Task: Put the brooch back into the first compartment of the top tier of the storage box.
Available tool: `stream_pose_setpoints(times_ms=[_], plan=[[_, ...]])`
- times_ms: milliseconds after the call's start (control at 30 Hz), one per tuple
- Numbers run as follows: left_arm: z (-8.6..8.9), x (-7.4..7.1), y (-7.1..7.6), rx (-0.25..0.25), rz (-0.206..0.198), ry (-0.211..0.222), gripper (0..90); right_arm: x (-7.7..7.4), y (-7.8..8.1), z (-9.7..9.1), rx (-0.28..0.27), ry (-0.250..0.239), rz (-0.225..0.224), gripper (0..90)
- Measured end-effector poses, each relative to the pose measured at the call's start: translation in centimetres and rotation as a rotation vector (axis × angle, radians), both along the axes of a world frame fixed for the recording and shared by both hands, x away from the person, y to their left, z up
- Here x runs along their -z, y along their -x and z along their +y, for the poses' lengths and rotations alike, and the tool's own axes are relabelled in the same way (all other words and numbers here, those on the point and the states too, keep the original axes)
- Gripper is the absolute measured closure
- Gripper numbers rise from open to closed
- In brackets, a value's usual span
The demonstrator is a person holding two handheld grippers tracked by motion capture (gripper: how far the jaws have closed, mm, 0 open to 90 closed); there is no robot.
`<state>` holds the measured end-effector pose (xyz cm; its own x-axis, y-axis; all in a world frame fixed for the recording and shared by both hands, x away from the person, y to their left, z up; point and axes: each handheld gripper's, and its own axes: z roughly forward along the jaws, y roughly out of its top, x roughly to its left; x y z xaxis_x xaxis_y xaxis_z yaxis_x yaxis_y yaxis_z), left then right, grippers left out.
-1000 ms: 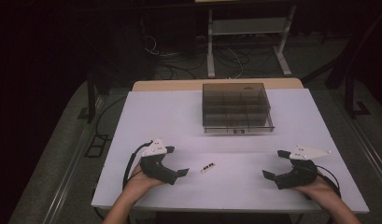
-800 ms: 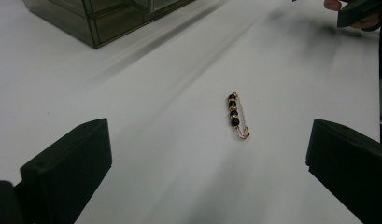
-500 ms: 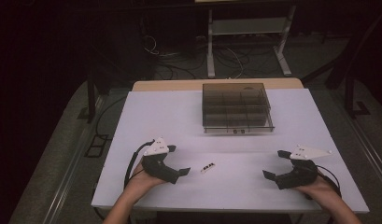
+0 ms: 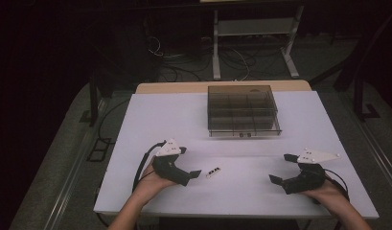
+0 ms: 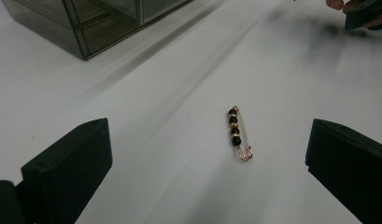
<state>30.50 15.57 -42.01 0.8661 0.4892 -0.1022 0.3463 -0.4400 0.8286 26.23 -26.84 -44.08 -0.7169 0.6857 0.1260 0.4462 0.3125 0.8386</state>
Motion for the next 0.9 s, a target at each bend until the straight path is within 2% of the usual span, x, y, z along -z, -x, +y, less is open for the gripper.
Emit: stream_pose_setpoints(times_ms=[900], plan=[[-4.1, -0.4, -1.5, 0.052, -0.013, -0.012, 1.5, -0.2, -0.1, 0.1, -0.003, -0.006, 0.004, 0.3]])
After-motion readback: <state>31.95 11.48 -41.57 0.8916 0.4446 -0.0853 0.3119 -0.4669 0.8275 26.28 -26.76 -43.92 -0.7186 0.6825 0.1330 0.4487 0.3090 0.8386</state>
